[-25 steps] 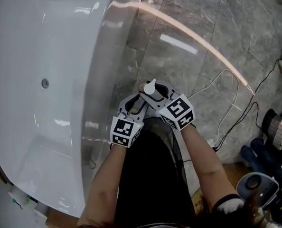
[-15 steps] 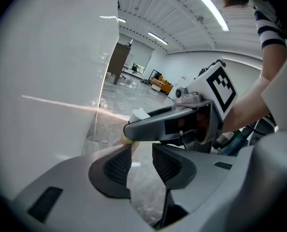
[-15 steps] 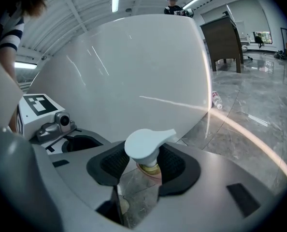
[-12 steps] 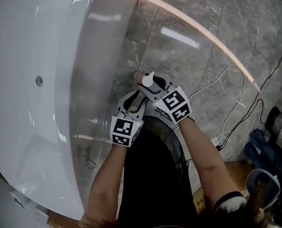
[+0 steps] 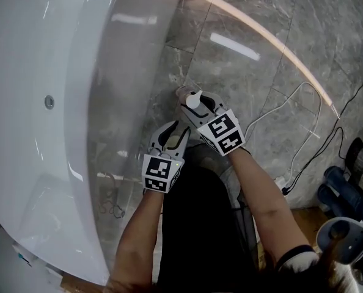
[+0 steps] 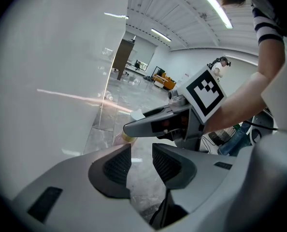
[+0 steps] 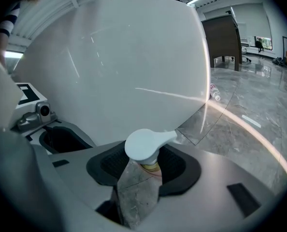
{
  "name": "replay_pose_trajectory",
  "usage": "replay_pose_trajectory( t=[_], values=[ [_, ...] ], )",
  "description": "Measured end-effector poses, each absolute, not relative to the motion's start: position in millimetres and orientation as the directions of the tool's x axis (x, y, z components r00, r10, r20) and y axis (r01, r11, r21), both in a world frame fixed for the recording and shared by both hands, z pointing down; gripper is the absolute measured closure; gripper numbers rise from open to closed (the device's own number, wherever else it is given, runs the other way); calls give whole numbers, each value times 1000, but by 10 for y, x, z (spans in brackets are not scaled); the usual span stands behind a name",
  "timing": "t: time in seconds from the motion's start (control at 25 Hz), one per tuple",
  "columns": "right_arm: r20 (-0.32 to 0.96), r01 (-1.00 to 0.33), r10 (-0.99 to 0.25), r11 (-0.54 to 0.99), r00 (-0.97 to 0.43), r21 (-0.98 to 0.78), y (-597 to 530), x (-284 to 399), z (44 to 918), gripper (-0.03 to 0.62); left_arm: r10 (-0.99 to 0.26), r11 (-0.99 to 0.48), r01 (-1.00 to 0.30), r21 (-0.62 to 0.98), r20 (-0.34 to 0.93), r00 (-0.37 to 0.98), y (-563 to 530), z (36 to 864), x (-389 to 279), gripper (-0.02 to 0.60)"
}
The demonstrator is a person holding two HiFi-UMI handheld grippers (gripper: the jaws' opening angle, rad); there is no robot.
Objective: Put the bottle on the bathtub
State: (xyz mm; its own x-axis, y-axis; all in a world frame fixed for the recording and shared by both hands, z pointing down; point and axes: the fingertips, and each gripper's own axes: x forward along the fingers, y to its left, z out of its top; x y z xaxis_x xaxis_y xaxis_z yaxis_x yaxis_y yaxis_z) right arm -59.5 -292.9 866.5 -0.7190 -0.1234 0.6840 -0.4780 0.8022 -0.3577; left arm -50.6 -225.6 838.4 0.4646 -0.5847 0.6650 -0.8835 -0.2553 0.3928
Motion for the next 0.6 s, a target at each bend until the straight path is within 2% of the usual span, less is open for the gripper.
replay_pose_trajectory(
  t=[0.6],
  values=[
    [683,-468,-110,805,-722,-365,-2813,-715,8715,388,-606,-226,-878,423,645,467,-2193,8355,-564,434]
  ],
)
